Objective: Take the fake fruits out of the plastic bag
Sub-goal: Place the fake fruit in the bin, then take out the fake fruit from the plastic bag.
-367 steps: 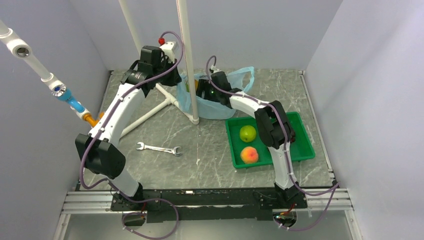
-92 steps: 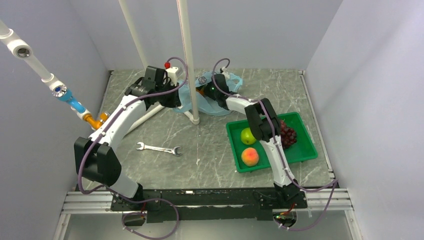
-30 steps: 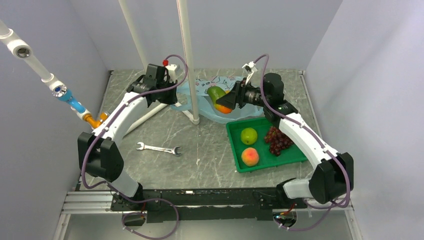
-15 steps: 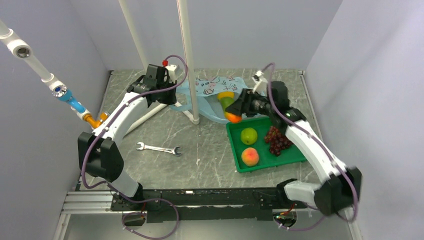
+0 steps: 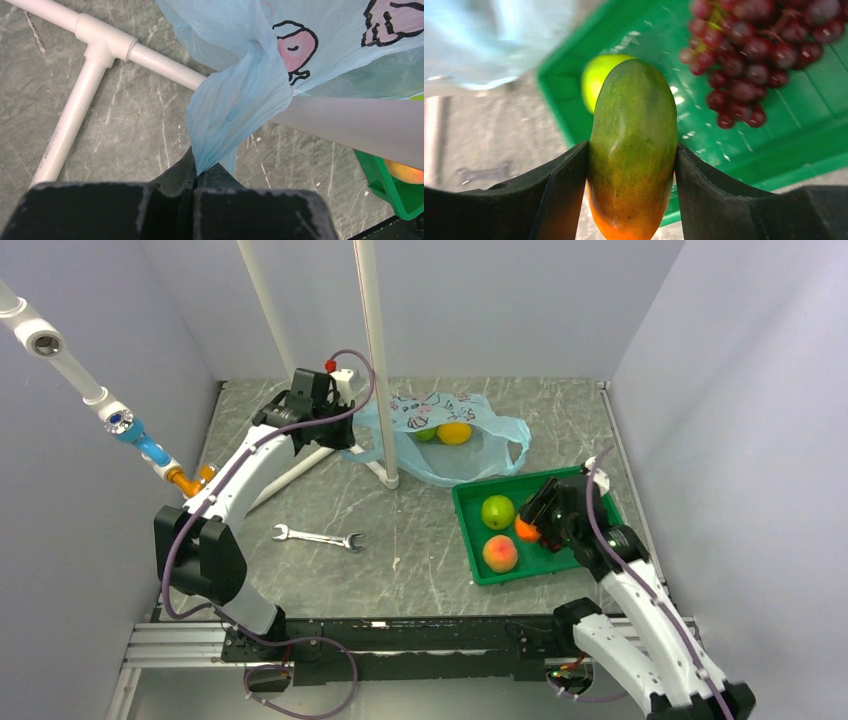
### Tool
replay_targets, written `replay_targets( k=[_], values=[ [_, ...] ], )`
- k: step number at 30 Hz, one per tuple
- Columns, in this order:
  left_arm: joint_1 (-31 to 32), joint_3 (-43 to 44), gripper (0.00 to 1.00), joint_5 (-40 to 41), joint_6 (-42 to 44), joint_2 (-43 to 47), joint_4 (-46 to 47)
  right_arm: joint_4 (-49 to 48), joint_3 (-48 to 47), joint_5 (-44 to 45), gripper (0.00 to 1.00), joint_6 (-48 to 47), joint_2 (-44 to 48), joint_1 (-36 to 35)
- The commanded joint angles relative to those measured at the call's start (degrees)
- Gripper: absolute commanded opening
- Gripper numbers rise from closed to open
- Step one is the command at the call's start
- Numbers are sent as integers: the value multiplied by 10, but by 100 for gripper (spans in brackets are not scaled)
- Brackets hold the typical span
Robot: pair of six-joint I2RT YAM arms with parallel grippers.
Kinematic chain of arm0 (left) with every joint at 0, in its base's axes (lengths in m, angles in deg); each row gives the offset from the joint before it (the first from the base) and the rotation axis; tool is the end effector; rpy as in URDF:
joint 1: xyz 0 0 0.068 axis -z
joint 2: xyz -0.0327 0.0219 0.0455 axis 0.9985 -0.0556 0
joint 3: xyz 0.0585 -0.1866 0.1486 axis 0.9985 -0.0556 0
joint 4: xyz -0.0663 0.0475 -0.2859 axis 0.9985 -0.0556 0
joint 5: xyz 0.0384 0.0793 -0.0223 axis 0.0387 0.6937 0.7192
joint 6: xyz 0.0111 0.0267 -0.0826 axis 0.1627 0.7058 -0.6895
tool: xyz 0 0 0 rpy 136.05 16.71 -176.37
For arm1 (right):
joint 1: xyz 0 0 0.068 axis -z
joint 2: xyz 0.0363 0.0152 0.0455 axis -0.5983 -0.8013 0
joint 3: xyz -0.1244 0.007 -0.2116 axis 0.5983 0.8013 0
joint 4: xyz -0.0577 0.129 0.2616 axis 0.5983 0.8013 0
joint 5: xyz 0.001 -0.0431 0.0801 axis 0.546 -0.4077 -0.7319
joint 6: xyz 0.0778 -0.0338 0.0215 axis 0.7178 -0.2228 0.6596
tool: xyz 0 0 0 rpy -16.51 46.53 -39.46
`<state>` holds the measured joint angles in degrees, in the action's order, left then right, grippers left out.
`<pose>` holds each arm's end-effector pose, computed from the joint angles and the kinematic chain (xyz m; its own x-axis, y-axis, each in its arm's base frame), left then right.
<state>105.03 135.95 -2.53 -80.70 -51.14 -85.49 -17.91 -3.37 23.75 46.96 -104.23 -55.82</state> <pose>0.3916 -0.1426 0.2611 -0.7162 0.1037 -0.6902 0.3326 0.9201 -0.2069 0.2271 0.0653 0.2413 -0.5754 0.5400 -0.6142 0.2838 0.8362 0.4693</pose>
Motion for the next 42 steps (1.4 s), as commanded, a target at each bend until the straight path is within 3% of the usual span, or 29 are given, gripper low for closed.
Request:
replay_targets(
  k=[1,4,7,9,13,15,18,22,26,31,34,35,36,38,42],
  values=[
    [2,-2,0,0,-2,29,16,-4,27,89,0,39,-52,11],
    [3,-3,0,-2,-2,26,16,-47,35,75,20,3,-94,24],
    [6,-1,0,-3,-1,24,13,-79,33,34,31,-36,-126,32],
    [6,-2,0,-4,-1,25,15,-92,31,0,48,-62,-138,34],
    [7,-1,0,-7,-2,25,15,-77,16,-28,91,-95,-130,34],
    [7,-1,0,-8,-2,25,15,-71,12,-34,98,-108,-106,34],
    [7,0,0,-9,-2,24,14,-75,6,-63,99,-133,-74,34],
    [7,-1,0,-11,-2,24,15,-147,9,-196,97,-184,-39,16],
    [7,0,0,-12,-3,22,15,-233,3,-265,94,-204,-45,-76],
    [8,-1,0,-13,-3,20,15,-280,-74,-184,89,-223,-154,-194],
    [9,0,0,-13,-3,20,14,-307,-113,-87,86,-186,-240,-195],
    [9,-2,0,-12,-2,22,15,-317,-127,-47,86,-231,-267,-195],
    [9,-5,0,-12,-2,22,18,-329,-138,-13,86,-177,-292,-195],
    [9,-6,0,-8,-2,22,21,-357,-158,48,86,-159,-340,-191],
    [11,-2,0,-9,-1,18,15,-474,-175,89,87,-195,-435,-185]
  ],
)
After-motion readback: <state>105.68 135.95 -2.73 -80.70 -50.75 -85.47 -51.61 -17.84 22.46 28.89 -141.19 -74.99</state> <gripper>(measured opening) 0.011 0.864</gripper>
